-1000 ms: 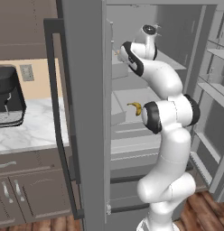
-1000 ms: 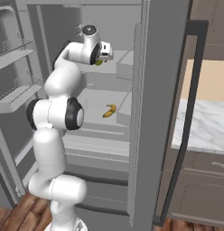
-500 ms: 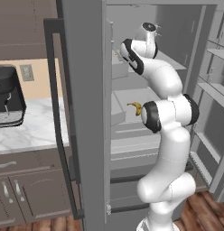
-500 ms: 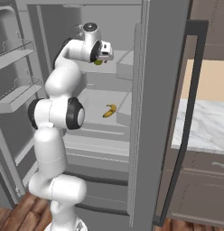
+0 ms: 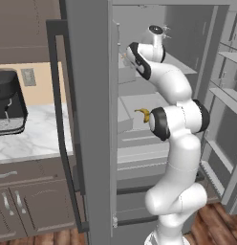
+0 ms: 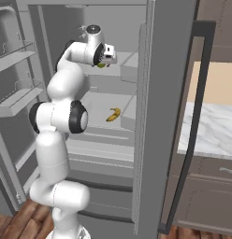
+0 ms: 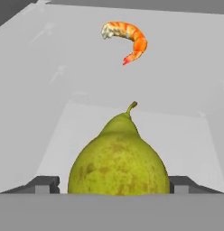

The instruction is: Pick up the banana and pear from the fridge and place one fruit on each plate on the dining counter.

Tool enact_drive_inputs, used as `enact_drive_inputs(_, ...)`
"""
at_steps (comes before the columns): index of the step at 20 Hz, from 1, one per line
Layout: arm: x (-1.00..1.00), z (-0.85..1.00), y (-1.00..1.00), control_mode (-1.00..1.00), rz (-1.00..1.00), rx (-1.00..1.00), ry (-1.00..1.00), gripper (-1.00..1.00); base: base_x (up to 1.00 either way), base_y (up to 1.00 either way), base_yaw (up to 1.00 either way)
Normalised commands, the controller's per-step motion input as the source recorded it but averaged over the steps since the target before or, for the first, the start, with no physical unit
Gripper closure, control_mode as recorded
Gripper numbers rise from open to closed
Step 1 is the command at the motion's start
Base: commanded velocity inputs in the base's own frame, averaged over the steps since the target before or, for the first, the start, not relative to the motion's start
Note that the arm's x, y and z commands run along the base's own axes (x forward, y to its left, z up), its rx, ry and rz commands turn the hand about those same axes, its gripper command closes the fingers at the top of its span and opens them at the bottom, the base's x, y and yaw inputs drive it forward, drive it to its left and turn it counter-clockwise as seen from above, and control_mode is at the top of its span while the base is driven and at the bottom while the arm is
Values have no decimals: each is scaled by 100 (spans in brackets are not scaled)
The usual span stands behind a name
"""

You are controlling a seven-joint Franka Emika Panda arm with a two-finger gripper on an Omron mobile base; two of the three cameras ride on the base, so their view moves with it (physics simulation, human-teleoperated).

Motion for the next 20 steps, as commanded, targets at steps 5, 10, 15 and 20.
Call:
enact_drive_inputs(5,5,-20,2,-100,0,0,-5,100,0,0,0)
enact_drive_inputs(10,0,-4,0,-100,1,0,-7,100,0,0,0)
enact_drive_inputs(15,-52,6,0,-100,0,0,-10,100,0,0,0)
enact_drive_inputs(20,-100,37,-2,-100,0,5,-2,100,0,0,0)
